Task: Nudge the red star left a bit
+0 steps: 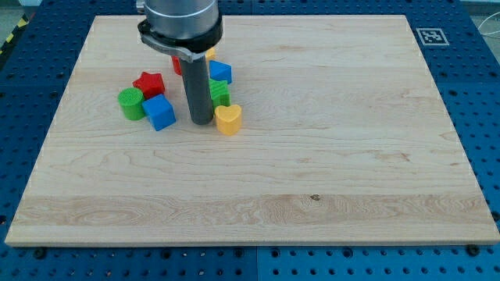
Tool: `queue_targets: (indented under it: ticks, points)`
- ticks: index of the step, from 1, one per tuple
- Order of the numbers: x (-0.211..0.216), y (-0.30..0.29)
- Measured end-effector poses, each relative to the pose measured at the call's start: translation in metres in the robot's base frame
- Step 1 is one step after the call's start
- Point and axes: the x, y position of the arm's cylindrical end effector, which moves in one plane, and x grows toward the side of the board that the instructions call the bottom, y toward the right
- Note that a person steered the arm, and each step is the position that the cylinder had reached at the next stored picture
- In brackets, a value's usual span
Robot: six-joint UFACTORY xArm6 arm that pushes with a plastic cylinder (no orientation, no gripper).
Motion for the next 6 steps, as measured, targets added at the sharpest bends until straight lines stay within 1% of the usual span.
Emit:
queue_targets:
  ticks: [4,6]
  points:
    - [-0.059,-0.056]
    - [-0.093,-0.061]
